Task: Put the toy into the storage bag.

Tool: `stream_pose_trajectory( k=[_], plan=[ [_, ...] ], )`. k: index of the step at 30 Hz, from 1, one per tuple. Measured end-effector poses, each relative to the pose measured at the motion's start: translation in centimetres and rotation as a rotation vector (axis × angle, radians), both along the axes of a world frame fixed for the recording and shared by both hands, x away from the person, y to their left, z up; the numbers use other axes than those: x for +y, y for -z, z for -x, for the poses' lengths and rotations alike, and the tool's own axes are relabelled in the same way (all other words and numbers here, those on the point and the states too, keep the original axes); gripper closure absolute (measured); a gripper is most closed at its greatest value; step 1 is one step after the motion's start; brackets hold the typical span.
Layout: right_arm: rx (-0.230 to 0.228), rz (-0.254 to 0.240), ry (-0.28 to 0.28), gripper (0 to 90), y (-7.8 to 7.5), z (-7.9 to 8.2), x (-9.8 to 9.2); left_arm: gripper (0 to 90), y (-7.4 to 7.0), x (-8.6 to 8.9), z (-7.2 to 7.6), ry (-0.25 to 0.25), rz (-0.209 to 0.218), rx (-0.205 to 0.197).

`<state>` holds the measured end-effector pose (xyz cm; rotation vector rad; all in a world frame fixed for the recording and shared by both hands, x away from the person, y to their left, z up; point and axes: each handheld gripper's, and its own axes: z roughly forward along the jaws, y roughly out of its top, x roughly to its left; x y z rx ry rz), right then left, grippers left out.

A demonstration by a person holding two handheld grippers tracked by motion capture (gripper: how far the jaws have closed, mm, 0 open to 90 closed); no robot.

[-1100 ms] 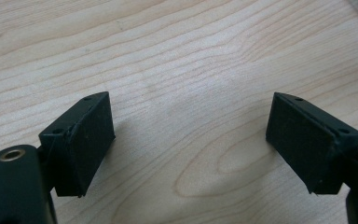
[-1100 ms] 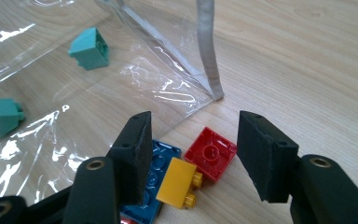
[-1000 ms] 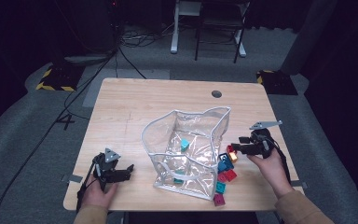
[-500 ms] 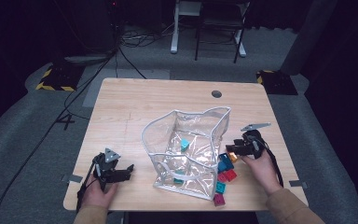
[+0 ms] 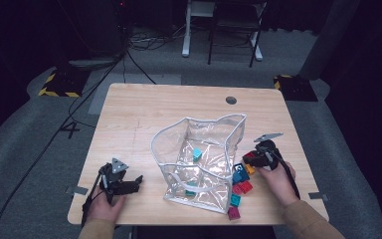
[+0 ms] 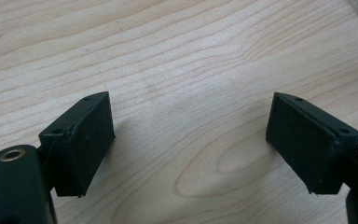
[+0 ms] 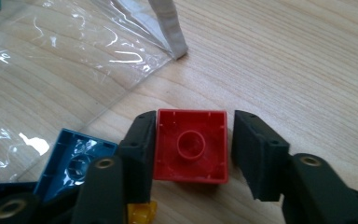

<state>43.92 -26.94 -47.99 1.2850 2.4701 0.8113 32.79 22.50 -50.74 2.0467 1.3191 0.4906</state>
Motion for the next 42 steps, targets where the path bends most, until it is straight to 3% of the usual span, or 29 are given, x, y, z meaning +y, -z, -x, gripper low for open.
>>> stream_pose_trajectory(
  k=[1,4,11,37,42],
  plan=[
    [-0.001,0.001,0.000,57.8,0.0,0.0,-0.1,15.6,0.0,0.0,0.0,0.000,0.000,0.000],
    [-0.016,0.006,0.000,58.3,-0.3,0.1,-0.2,15.6,0.0,0.0,0.0,0.000,0.000,0.000],
    [-0.034,-0.052,-0.016,58.3,-2.1,0.5,-0.8,15.6,0.0,0.0,0.0,0.000,0.000,0.000],
    [-0.084,-0.173,-0.164,58.4,-11.9,3.1,-0.6,15.6,0.0,0.0,0.0,-0.009,0.004,0.003],
    [-0.118,-0.192,-0.180,58.3,-14.0,3.5,-0.5,15.6,0.0,0.1,-0.1,-0.014,0.003,0.002]
  ],
)
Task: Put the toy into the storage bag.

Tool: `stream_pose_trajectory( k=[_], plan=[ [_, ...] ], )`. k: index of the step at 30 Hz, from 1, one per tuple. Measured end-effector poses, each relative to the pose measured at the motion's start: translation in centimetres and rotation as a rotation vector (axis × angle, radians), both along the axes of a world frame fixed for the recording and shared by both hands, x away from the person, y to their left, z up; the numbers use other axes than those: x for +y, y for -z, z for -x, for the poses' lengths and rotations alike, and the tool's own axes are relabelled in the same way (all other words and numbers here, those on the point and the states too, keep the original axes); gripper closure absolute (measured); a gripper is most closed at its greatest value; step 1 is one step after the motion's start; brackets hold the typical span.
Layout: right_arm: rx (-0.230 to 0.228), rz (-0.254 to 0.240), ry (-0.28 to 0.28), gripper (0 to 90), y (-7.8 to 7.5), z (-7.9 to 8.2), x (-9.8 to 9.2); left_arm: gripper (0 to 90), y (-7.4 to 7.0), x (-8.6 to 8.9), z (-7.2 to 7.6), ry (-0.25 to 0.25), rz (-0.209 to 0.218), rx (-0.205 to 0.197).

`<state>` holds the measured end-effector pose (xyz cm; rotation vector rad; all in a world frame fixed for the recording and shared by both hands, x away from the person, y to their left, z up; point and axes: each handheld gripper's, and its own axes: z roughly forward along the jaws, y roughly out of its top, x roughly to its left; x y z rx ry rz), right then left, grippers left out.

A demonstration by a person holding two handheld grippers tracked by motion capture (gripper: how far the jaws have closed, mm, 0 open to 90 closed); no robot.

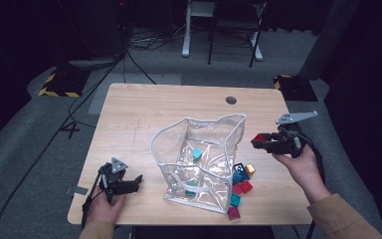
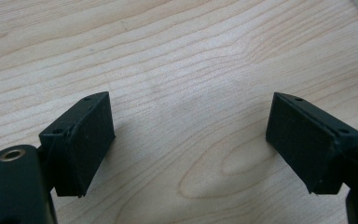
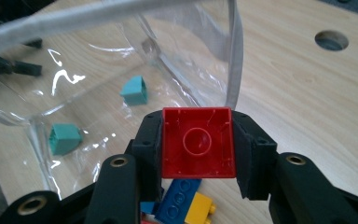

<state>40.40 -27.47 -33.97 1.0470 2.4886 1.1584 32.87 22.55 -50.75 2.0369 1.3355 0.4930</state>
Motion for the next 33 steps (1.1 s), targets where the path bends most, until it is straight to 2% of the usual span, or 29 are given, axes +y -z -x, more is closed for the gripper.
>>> stream_pose_trajectory(
  k=[6,10,17,25,33],
  plan=[
    [-0.009,-0.029,-0.021,58.4,-1.8,0.3,0.1,15.6,0.0,0.0,0.0,-0.003,0.002,0.002],
    [-0.033,-0.030,-0.033,58.3,-2.8,0.4,0.3,15.6,0.0,0.1,-0.2,-0.013,-0.004,-0.001],
    [-0.044,-0.039,-0.059,58.4,-4.7,0.2,1.2,15.6,0.0,0.1,-0.2,-0.025,-0.001,0.001],
    [-0.065,-0.046,-0.106,58.3,-6.8,-0.4,3.2,15.6,0.0,0.1,-0.2,-0.028,-0.002,0.000],
    [-0.066,-0.048,-0.145,58.4,-8.5,-1.2,5.3,15.6,0.0,0.1,-0.2,-0.027,-0.002,0.000]
  ],
)
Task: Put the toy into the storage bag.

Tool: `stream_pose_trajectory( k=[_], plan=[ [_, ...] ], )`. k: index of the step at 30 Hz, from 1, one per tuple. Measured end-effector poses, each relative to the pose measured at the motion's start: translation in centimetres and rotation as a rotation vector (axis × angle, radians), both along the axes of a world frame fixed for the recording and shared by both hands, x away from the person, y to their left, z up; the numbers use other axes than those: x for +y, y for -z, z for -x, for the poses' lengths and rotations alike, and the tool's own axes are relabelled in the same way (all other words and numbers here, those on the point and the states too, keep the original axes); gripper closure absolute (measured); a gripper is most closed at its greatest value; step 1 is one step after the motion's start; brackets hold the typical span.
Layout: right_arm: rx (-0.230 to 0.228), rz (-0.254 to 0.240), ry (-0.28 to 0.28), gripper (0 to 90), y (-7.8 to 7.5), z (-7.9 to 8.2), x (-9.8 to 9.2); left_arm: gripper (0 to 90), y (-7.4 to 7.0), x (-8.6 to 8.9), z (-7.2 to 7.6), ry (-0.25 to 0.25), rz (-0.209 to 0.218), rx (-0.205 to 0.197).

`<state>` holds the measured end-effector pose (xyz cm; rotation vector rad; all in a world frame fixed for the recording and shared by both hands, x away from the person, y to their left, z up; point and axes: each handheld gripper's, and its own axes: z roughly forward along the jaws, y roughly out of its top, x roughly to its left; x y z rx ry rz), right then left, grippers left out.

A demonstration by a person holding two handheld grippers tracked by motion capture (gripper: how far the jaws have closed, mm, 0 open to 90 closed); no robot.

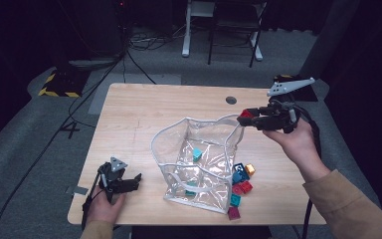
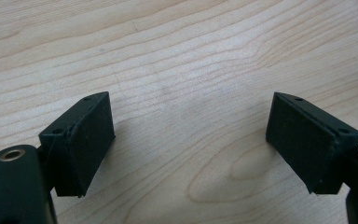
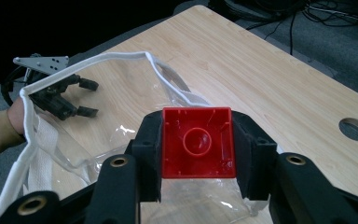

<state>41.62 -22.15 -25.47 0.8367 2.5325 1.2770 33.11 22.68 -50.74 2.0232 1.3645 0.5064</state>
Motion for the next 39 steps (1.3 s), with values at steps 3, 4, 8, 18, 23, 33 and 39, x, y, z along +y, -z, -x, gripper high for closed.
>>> stream_pose_trajectory(
  k=[3,4,8,18,23,33,39],
  plan=[
    [0.001,0.006,-0.007,58.3,-0.4,-0.2,0.7,15.6,0.0,0.0,0.0,-0.002,0.001,0.001],
    [0.003,0.009,-0.007,58.3,-0.5,-0.3,0.9,15.6,0.0,0.0,0.0,-0.001,0.000,0.000],
    [0.007,0.022,-0.019,58.3,-0.8,-0.7,2.0,15.6,0.0,0.0,0.0,-0.001,0.000,0.000],
    [0.033,0.066,-0.087,58.4,-0.5,-1.7,6.5,15.6,0.0,0.0,0.0,-0.002,0.000,0.000],
    [0.063,0.100,-0.117,58.5,0.1,-2.3,8.8,15.6,0.0,0.0,0.0,-0.002,0.000,0.000],
    [0.115,0.172,-0.179,58.4,2.0,-2.9,13.3,15.6,0.0,0.0,0.0,-0.003,0.000,0.000],
    [0.141,0.210,-0.201,58.4,3.2,-3.0,14.8,15.6,0.0,0.0,0.0,-0.003,0.000,0.000]
  ],
)
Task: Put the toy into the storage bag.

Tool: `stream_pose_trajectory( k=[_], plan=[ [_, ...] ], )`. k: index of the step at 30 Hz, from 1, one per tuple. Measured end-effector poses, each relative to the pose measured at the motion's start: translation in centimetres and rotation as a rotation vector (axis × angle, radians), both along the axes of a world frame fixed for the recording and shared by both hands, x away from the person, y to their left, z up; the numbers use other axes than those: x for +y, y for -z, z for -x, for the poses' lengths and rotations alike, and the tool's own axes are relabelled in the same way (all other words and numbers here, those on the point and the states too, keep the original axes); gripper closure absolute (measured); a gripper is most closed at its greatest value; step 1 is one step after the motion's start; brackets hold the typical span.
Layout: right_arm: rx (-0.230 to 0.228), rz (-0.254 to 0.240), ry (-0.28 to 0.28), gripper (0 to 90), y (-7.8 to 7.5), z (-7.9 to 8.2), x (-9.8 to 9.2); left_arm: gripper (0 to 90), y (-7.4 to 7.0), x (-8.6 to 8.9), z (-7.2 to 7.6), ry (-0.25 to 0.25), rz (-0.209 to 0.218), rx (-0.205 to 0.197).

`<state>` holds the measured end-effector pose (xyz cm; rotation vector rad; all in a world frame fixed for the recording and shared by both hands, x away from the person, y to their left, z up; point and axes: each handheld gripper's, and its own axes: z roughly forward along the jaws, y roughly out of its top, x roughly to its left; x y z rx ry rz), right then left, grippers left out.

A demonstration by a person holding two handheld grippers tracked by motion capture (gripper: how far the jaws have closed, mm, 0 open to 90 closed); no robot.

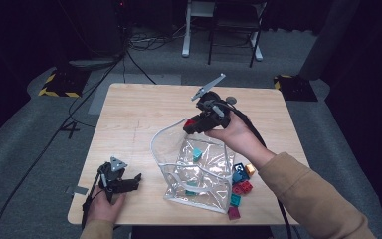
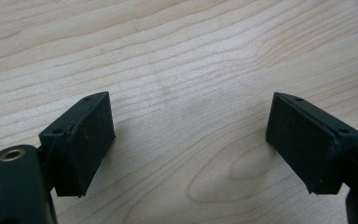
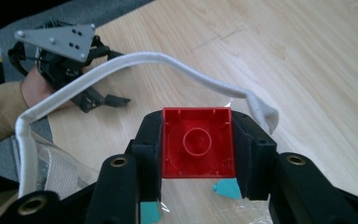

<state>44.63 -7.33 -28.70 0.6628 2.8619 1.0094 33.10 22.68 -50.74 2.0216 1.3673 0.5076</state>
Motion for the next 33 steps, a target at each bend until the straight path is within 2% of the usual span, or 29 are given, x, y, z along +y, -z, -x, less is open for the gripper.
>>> stream_pose_trajectory(
  k=[8,17,22,29,33],
  plan=[
    [0.030,0.098,-0.009,58.4,1.9,-0.1,1.1,15.6,0.0,0.0,0.0,0.000,0.000,0.000],
    [0.064,0.239,-0.026,58.4,4.1,-0.1,2.4,15.6,0.0,0.0,0.0,0.000,0.001,0.000],
    [0.088,0.321,-0.057,58.4,5.2,0.1,3.1,15.6,0.0,0.0,0.0,0.000,0.001,0.000],
    [0.097,0.380,-0.077,58.4,5.9,0.3,3.4,15.6,0.0,0.0,0.0,0.000,0.001,0.000],
    [0.092,0.393,-0.087,58.4,6.1,0.5,3.3,15.6,0.0,0.0,0.0,0.000,0.001,0.000]
  ],
)
